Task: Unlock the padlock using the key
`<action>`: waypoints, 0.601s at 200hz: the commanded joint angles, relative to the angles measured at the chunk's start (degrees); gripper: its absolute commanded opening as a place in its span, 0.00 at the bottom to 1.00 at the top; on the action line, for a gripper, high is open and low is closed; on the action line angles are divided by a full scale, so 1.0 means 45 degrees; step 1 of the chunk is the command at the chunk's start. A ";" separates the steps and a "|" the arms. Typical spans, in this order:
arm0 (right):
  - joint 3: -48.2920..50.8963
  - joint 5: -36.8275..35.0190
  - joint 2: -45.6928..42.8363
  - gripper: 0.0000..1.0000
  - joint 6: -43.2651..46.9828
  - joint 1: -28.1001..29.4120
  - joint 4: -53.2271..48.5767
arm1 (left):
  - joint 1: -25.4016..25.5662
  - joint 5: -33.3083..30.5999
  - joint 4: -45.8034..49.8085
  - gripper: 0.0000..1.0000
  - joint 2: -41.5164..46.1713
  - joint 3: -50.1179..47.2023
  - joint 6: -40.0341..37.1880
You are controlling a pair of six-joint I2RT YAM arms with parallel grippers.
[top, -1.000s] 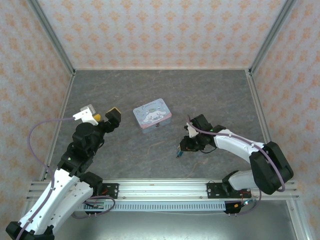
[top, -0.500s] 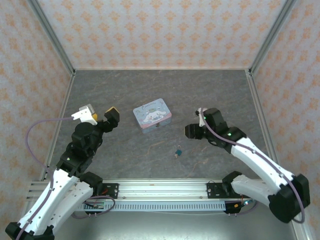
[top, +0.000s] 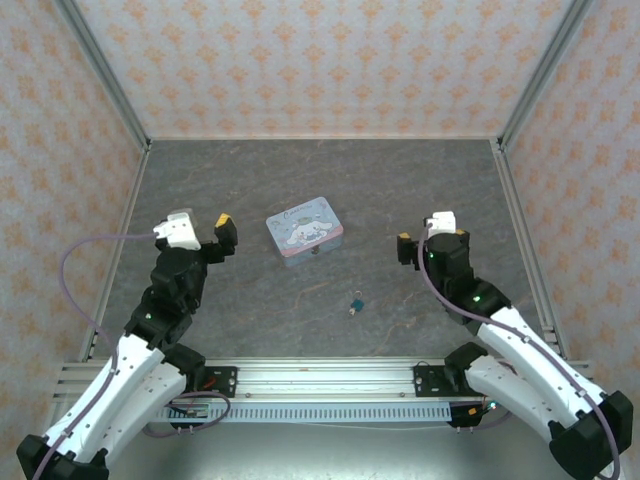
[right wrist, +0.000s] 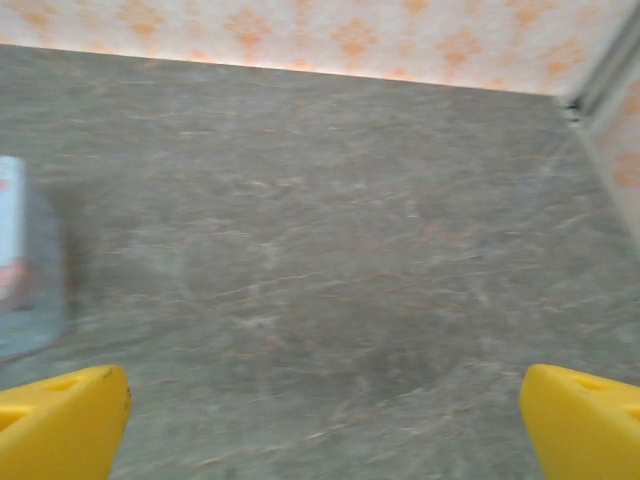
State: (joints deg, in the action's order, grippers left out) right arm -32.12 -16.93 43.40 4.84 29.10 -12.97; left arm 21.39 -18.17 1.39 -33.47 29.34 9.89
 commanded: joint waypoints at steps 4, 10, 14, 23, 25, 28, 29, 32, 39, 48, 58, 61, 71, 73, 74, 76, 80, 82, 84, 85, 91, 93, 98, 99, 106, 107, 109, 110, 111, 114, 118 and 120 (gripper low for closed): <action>0.1141 -0.1608 0.0062 0.99 0.0763 -0.1143 0.2336 | -0.0027 -0.1093 -0.0697 1.00 -0.0649 -0.0253 -0.1614; 0.1342 -0.1358 0.0129 0.99 0.0475 -0.1608 0.2562 | -0.0127 -0.1186 -0.0872 1.00 -0.0853 -0.0332 -0.1631; 0.1476 -0.1141 0.0167 0.99 0.0261 -0.1945 0.2711 | -0.0219 -0.1209 -0.1017 1.00 -0.0992 -0.0410 -0.1646; 0.1772 -0.0598 0.0284 0.99 -0.0239 -0.2692 0.3056 | -0.0426 -0.1196 -0.1395 1.00 -0.1280 -0.0606 -0.1617; 0.1846 -0.0483 0.0319 0.99 -0.0320 -0.2853 0.3160 | -0.0478 -0.1191 -0.1478 1.00 -0.1328 -0.0657 -0.1603; 0.1952 -0.0287 0.0361 0.99 -0.0434 -0.3071 0.3332 | -0.0559 -0.1178 -0.1600 1.00 -0.1428 -0.0719 -0.1579; 0.1996 -0.0225 0.0378 0.99 -0.0472 -0.3148 0.3391 | -0.0585 -0.1187 -0.1618 1.00 -0.1458 -0.0739 -0.1576; 0.2108 -0.0054 0.0437 0.99 -0.0585 -0.3355 0.3549 | -0.0675 -0.1178 -0.1739 1.00 -0.1571 -0.0798 -0.1546; 0.2374 0.0298 0.0581 0.99 -0.0796 -0.3795 0.3893 | -0.0877 -0.1159 -0.1936 1.00 -0.1802 -0.0935 -0.1491; 0.2685 0.0667 0.0811 0.99 -0.1037 -0.4264 0.4468 | -0.1109 -0.1165 -0.2097 1.00 -0.2116 -0.1057 -0.1375; 0.2983 0.0955 0.1106 0.99 -0.1354 -0.4676 0.4993 | -0.1379 -0.1178 -0.2260 1.00 -0.2437 -0.1179 -0.1249; 0.3078 0.1023 0.1207 0.99 -0.1426 -0.4778 0.5168 | -0.1438 -0.1181 -0.2320 1.00 -0.2536 -0.1241 -0.1217; 0.3433 0.1208 0.1530 0.99 -0.1604 -0.4968 0.5961 | -0.1633 -0.1272 -0.2564 1.00 -0.2839 -0.1405 -0.1109; 0.3511 0.1229 0.1597 0.99 -0.1628 -0.4994 0.6147 | -0.1668 -0.1303 -0.2630 1.00 -0.2890 -0.1453 -0.1091; 0.3547 0.1236 0.1631 0.99 -0.1635 -0.4998 0.6244 | -0.1677 -0.1317 -0.2670 1.00 -0.2911 -0.1477 -0.1078; 0.3652 0.1275 0.1705 0.99 -0.1650 -0.5016 0.6413 | -0.1718 -0.1353 -0.2725 1.00 -0.2956 -0.1505 -0.1058; 0.3796 0.1336 0.1860 0.99 -0.1672 -0.5050 0.6796 | -0.1776 -0.1409 -0.2852 1.00 -0.3068 -0.1583 -0.1046; 0.3880 0.1368 0.1919 0.99 -0.1694 -0.5058 0.7015 | -0.1806 -0.1430 -0.2912 1.00 -0.3123 -0.1634 -0.1031; 0.3970 0.1410 0.2026 0.99 -0.1680 -0.5070 0.7256 | -0.1819 -0.1450 -0.2986 1.00 -0.3175 -0.1661 -0.1017; 0.4011 0.1414 0.2070 0.99 -0.1671 -0.5075 0.7374 | -0.1840 -0.1459 -0.3014 1.00 -0.3200 -0.1679 -0.1012; 0.3968 0.1508 0.2247 0.99 -0.1600 -0.5076 0.7503 | -0.1931 -0.1513 -0.3185 1.00 -0.3358 -0.1776 -0.0988; 0.3899 0.1592 0.2279 0.99 -0.1553 -0.5079 0.7402 | -0.1957 -0.1509 -0.3235 1.00 -0.3415 -0.1804 -0.0987; 0.3861 0.1731 0.2446 0.99 -0.1344 -0.5082 0.7624 | -0.2024 -0.1528 -0.3347 1.00 -0.3562 -0.1860 -0.0987; 0.3888 0.1750 0.2485 0.99 -0.1308 -0.5091 0.7714 | -0.2041 -0.1538 -0.3371 1.00 -0.3579 -0.1886 -0.0987; 0.3967 0.1812 0.2725 0.99 -0.1231 -0.5100 0.8275 | -0.2131 -0.1547 -0.3497 1.00 -0.3804 -0.1944 -0.0998; 0.3970 0.1820 0.2761 0.99 -0.1222 -0.5100 0.8333 | -0.2143 -0.1547 -0.3524 1.00 -0.3827 -0.1957 -0.0992; 0.3982 0.1851 0.2833 0.99 -0.1186 -0.5115 0.8454 | -0.2167 -0.1547 -0.3554 1.00 -0.3893 -0.1967 -0.0998; 0.3988 0.1869 0.2874 0.99 -0.1160 -0.5117 0.8549 | -0.2171 -0.1557 -0.3572 1.00 -0.3921 -0.1978 -0.1002; 0.4000 0.1878 0.2904 0.99 -0.1147 -0.5118 0.8655 | -0.2182 -0.1562 -0.3600 1.00 -0.3934 -0.1984 -0.1004; 0.4038 0.1915 0.3040 0.99 -0.1087 -0.5137 0.8873 | -0.2217 -0.1576 -0.3664 1.00 -0.4039 -0.2016 -0.1006; 0.4058 0.1968 0.3217 0.99 -0.1055 -0.5154 0.9237 | -0.2269 -0.1600 -0.3765 1.00 -0.4172 -0.2061 -0.1006; 0.4068 0.1980 0.3303 0.99 -0.1031 -0.5157 0.9374 | -0.2281 -0.1609 -0.3824 1.00 -0.4238 -0.2080 -0.1006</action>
State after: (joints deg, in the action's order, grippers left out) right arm -14.17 -10.66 55.44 -0.36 6.52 16.51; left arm 12.38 -22.72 -10.17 -50.26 21.32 4.89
